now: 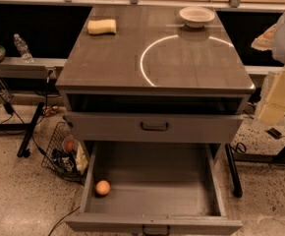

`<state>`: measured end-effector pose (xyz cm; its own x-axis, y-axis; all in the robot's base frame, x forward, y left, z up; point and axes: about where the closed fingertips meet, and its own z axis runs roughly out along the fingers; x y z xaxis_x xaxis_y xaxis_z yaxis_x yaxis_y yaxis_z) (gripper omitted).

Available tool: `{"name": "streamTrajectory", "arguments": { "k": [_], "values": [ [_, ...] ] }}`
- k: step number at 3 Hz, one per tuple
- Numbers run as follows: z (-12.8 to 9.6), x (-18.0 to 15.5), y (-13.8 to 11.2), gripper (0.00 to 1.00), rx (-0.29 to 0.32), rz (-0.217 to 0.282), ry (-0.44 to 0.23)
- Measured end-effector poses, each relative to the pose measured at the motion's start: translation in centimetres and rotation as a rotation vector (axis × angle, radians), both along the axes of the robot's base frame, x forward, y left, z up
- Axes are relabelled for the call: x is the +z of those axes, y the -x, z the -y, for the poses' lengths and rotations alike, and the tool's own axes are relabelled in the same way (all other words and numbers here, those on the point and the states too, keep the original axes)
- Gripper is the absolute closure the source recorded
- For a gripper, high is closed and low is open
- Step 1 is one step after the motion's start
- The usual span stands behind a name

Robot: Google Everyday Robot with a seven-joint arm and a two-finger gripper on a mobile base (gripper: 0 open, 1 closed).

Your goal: Pick orange from middle drawer and place on counter

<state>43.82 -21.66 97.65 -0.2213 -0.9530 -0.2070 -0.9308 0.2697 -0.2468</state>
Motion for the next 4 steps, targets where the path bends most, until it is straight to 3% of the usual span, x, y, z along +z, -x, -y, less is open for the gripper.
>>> {"name": "streamTrajectory", "arguments": {
  "k": [1,2,4],
  "values": [
    [0.0,0.0,0.0,0.00,0.000,0.000,0.000],
    [-0.7,-3.6,-1.0,0.00,0.022,-0.035,-0.053],
    [-4.2,-15.4,-1.7,0.00,0.117,-0.155,-0.153]
  ]
}}
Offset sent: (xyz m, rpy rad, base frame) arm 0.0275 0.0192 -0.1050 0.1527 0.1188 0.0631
